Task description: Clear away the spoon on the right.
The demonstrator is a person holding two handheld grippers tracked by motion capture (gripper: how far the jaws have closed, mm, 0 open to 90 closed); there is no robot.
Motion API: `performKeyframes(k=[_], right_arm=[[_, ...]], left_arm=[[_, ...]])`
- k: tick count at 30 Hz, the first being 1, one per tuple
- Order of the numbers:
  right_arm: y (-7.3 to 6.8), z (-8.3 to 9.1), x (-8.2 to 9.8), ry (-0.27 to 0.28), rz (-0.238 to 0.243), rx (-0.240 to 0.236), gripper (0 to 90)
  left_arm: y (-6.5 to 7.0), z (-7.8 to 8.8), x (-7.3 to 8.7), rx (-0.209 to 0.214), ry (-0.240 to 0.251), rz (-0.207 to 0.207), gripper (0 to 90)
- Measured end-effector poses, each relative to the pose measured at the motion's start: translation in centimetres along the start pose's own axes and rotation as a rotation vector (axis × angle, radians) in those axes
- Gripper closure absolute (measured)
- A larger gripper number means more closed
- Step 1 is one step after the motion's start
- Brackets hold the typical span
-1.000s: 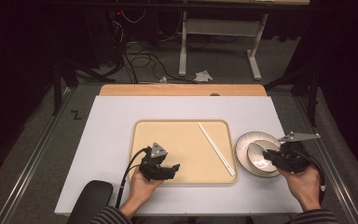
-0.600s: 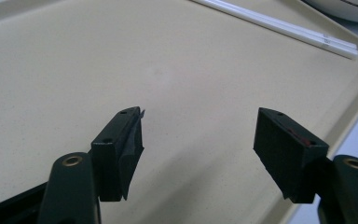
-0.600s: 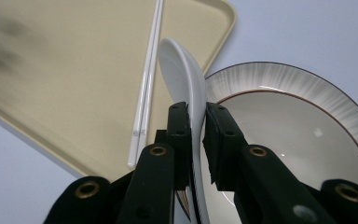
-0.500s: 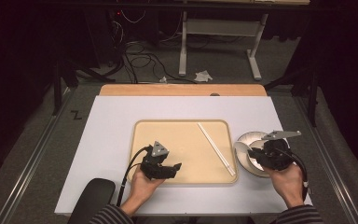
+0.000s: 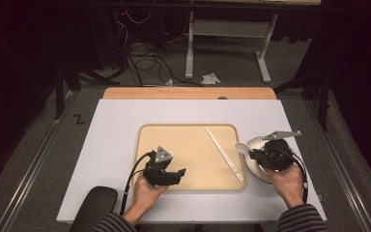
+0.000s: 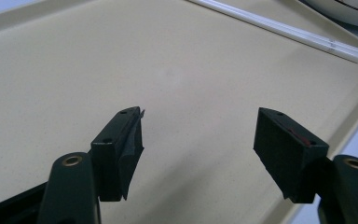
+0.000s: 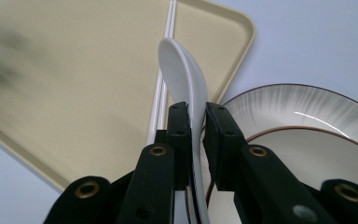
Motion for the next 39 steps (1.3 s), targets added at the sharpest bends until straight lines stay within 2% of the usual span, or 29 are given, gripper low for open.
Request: performKeyframes(k=[18,25,33,39], right_arm=[[-0.5,-2.6,-1.9,0.016,-0.007,-0.031,82.0],[-0.7,-3.4,-3.0,0.026,0.016,-0.029,82.0],[-0.6,-5.0,-4.3,0.017,0.008,-0.050,81.9],[-0.4,-6.5,-5.3,0.008,-0.002,-0.047,82.0]], left_arm=[[-0.6,0.9,0.3,-0.032,0.002,0.014,33.1],[-1.2,1.6,0.8,-0.057,0.010,0.040,33.1],[-1.9,2.3,1.5,-0.088,0.009,0.071,33.1],[-2.3,3.0,2.0,-0.102,0.013,0.094,33.2]])
Point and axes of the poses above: each handheld gripper's, and its own axes: z roughly backward along the jaws, x roughly out of its underside, y roughly to its right, the point moved 7 cm from there along -z, roughly forward along the jaws, and after that the axes turned 9 degrees about -x, right-handed, at the moved point
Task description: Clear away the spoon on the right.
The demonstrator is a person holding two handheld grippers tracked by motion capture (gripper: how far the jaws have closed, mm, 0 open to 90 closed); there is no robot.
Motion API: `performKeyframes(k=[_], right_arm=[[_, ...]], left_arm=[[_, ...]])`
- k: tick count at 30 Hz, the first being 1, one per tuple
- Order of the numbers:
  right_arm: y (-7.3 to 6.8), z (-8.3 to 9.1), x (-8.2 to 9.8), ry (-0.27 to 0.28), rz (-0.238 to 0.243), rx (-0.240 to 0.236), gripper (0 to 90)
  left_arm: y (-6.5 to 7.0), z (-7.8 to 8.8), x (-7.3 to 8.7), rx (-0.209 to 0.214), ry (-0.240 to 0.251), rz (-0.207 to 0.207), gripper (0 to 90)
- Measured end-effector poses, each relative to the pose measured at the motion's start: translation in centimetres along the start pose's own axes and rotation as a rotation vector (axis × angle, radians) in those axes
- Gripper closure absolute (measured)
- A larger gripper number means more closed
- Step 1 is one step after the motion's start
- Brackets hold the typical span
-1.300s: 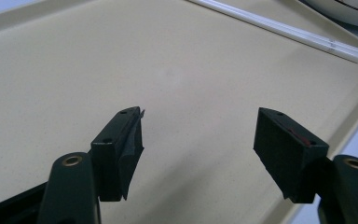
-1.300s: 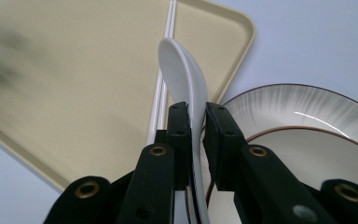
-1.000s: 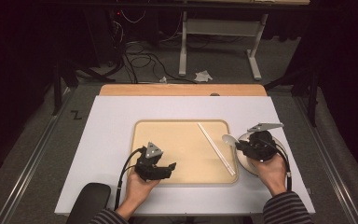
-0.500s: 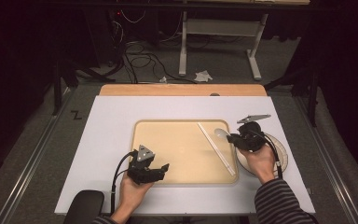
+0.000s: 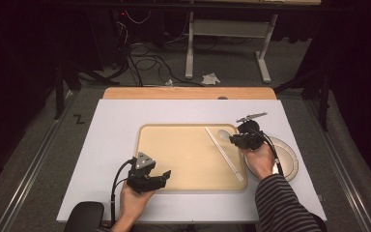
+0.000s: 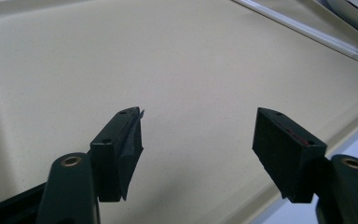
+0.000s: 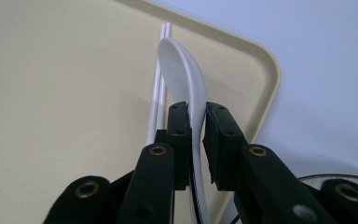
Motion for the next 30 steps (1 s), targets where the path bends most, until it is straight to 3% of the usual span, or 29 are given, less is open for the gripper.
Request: performKeyframes(k=[13,23,30], right_arm=[[0.9,-3.0,-1.1,-0.056,-0.020,0.033,81.9],[2.1,-5.2,-1.1,-0.110,-0.070,0.066,81.7],[2.0,-6.1,-2.1,-0.138,-0.047,0.106,80.9]], left_arm=[[-0.5,0.8,0.4,-0.004,0.008,0.042,33.2],[-0.8,1.0,0.8,-0.012,0.003,0.058,33.3],[-0.9,1.2,0.9,-0.019,0.007,0.061,33.3]])
Point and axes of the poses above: each handheld gripper's, and its own axes: z roughly backward along the jaws, x roughly out of its underside, y roughly to its right, the point moved 7 cm from there along -z, roughly forward along the jaws, and after that the axes turned 9 degrees about -x, right-handed, at the moved point
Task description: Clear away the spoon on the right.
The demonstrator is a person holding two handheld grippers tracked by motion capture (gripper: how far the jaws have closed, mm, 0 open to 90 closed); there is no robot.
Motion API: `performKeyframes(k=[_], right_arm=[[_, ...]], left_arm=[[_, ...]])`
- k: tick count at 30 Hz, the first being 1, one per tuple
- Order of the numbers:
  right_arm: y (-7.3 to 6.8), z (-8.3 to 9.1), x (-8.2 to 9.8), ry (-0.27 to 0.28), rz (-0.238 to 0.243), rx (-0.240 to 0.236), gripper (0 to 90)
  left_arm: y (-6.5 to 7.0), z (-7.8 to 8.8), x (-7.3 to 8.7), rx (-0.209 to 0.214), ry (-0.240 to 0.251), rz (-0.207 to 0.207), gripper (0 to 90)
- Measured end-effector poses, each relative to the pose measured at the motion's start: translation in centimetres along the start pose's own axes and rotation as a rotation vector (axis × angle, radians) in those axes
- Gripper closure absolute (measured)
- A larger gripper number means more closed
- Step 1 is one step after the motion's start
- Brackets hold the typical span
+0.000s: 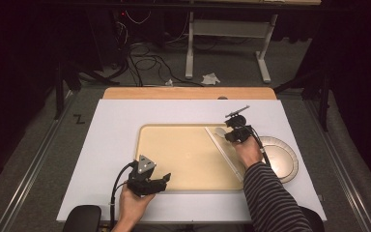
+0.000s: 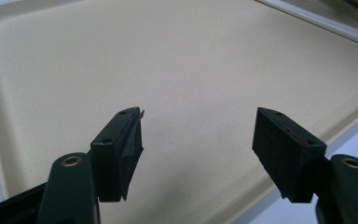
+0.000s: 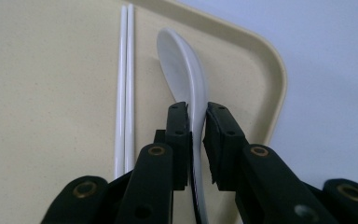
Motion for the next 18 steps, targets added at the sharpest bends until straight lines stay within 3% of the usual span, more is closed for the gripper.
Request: performKeyframes(k=[2,5,8,18], right_arm=[[0.1,-0.5,-0.1,-0.010,-0.008,0.005,80.7],[0.2,-1.3,0.1,-0.031,-0.027,0.009,80.0],[0.4,-1.6,-0.2,-0.031,-0.037,0.014,78.7],[0.7,-2.5,-0.2,-0.098,-0.052,0.040,69.5]], left_arm=[[0.0,0.1,0.0,0.001,0.002,0.001,33.3],[0.1,0.3,0.0,-0.030,0.012,-0.038,33.2],[0.5,0.3,-0.1,-0.031,0.015,-0.060,33.2],[1.0,-0.2,0.1,-0.021,-0.004,-0.077,33.2]])
Point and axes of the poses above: each handheld gripper's, and its own axes: z roughly backward along the jaws, x roughly out of its underside, y roughly to its right, the point moved 7 cm from there along -z, roughly forward along the jaws, and after that the axes turned 9 degrees about -x, right-handed, at the moved point
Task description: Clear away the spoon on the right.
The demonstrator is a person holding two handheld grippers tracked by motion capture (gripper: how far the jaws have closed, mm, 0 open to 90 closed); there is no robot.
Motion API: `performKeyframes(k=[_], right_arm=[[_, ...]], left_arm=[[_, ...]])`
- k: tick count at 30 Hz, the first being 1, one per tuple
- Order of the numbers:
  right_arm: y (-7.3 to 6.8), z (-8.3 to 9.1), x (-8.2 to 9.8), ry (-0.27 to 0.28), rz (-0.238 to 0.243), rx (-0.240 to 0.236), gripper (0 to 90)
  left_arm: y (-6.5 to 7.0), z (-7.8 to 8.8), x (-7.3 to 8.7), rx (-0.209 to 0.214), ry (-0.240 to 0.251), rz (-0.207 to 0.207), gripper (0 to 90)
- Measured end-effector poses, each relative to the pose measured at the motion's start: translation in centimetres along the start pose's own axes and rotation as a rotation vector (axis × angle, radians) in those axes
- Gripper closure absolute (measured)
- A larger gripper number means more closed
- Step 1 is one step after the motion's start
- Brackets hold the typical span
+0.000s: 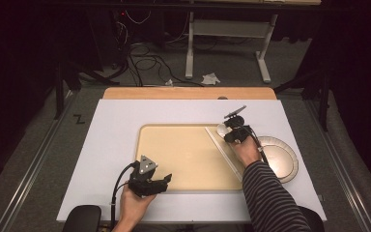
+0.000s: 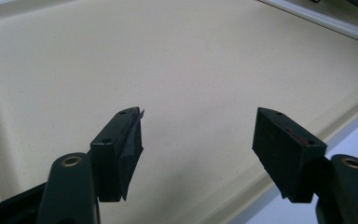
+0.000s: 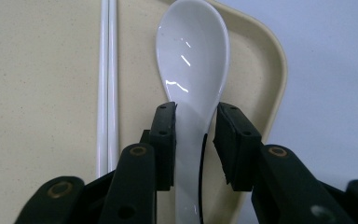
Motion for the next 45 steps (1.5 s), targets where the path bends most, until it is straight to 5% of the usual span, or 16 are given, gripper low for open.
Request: performKeyframes(k=[9,20,27,40,45], right_arm=[[0.2,-0.3,-0.1,-0.023,-0.004,0.006,60.0],[0.5,0.2,0.1,-0.014,-0.008,0.024,58.9],[-0.2,2.0,0.2,0.056,0.023,-0.027,56.1],[-0.7,3.5,1.3,0.094,0.050,-0.129,56.1],[-1.3,4.4,1.3,0.128,0.022,-0.199,55.6]], left_arm=[[0.1,0.0,0.0,0.002,0.000,-0.002,33.1],[0.1,0.0,0.0,0.003,-0.002,-0.006,32.9],[0.5,-0.4,0.1,0.007,-0.012,-0.017,32.7],[0.5,-1.3,0.0,0.036,-0.018,0.009,32.7],[0.5,-1.4,-0.1,0.042,-0.017,0.003,33.2]])
Point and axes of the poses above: each handheld gripper's, and its own axes: z roughly backward along the jaws, x roughly out of its underside, y roughly to its right, the point moved 7 cm from there along -z, roughly forward along the jaws, and after that the axes turned 9 degrees about -x, right-handed, at the moved point
